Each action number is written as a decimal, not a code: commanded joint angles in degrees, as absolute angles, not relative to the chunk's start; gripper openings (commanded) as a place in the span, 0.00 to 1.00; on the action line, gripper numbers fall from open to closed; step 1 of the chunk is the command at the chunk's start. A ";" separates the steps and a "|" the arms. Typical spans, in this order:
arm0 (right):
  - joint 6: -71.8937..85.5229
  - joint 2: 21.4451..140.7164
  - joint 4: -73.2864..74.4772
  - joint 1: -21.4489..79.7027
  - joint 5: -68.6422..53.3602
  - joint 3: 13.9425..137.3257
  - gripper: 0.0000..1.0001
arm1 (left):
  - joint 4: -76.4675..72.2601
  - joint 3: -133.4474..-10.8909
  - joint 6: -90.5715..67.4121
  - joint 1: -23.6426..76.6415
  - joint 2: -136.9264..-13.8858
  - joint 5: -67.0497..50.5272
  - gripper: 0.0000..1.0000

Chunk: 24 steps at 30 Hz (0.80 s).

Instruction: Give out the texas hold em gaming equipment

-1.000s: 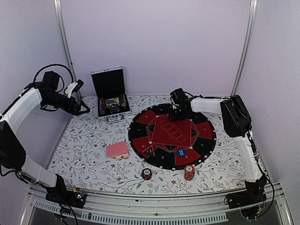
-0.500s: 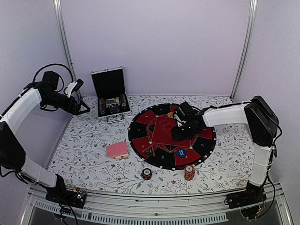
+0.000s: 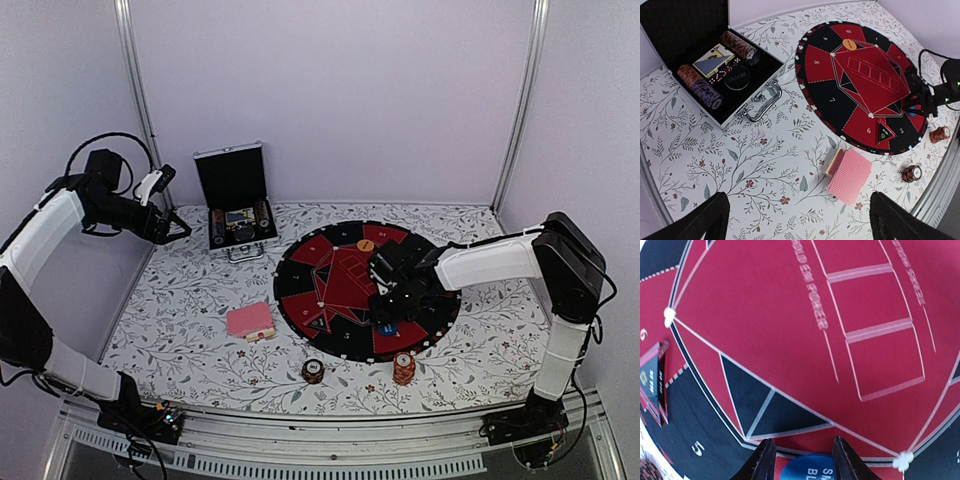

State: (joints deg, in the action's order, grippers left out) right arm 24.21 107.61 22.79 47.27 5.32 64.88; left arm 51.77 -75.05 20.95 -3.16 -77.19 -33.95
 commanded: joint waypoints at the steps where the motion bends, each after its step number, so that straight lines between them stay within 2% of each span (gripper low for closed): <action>1: 26.09 103.75 25.38 47.97 6.93 62.44 0.42 | 52.12 -75.32 20.65 -3.52 -75.96 -34.86 1.00; 9: 26.54 101.91 25.83 49.29 6.83 60.82 0.39 | 52.04 -75.02 20.74 -3.55 -75.60 -34.85 1.00; 18: 25.40 104.73 26.66 49.39 7.38 65.19 0.42 | 51.87 -74.81 20.65 -3.58 -75.16 -34.98 1.00; 24: 25.27 105.26 27.02 50.31 7.91 64.08 0.37 | 51.88 -74.73 20.74 -3.58 -74.72 -34.73 1.00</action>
